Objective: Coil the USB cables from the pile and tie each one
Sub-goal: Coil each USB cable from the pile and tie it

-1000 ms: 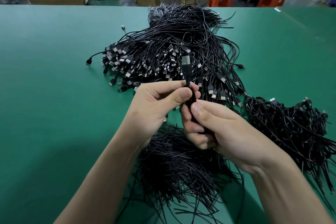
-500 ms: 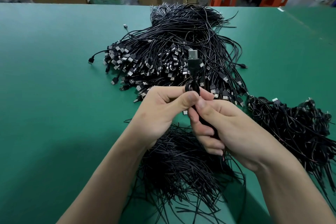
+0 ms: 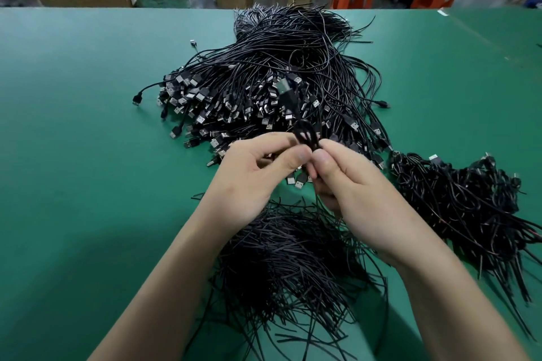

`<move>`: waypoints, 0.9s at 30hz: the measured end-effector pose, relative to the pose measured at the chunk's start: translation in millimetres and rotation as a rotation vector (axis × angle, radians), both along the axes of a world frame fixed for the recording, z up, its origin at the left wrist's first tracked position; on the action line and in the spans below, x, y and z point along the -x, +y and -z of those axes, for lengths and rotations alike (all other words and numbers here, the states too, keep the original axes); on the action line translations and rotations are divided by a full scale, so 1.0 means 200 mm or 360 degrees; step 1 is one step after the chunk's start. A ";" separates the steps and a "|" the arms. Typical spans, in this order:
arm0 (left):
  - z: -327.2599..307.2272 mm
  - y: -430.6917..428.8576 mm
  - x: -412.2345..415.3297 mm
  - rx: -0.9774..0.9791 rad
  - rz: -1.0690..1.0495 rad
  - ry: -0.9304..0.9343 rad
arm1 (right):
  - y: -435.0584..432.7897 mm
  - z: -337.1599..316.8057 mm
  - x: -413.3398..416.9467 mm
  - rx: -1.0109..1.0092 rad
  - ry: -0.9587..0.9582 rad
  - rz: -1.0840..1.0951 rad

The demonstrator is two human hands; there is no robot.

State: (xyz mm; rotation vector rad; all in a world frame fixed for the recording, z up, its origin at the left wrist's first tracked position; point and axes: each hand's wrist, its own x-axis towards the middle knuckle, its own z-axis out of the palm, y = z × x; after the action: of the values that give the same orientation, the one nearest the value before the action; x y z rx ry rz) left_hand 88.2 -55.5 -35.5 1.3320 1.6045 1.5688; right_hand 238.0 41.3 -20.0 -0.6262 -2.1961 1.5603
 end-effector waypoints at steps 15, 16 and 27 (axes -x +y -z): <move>-0.03 0.00 -0.05 0.1314 -0.0012 0.1453 | 0.04 0.02 -0.01 -0.0263 -0.0088 0.0194; -0.02 0.00 -0.05 0.1290 -0.0012 0.1462 | 0.04 0.02 -0.01 -0.0263 -0.0086 0.0191; -0.07 -0.08 0.05 0.0843 -0.0155 0.1026 | 0.07 -0.01 -0.05 -0.0247 -0.0065 0.0223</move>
State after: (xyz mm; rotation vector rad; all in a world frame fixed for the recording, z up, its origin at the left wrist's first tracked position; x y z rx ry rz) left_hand 78.0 -72.1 -21.2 1.5354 2.2831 0.6754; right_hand 247.4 55.3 -18.7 -0.7511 -2.2247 1.3041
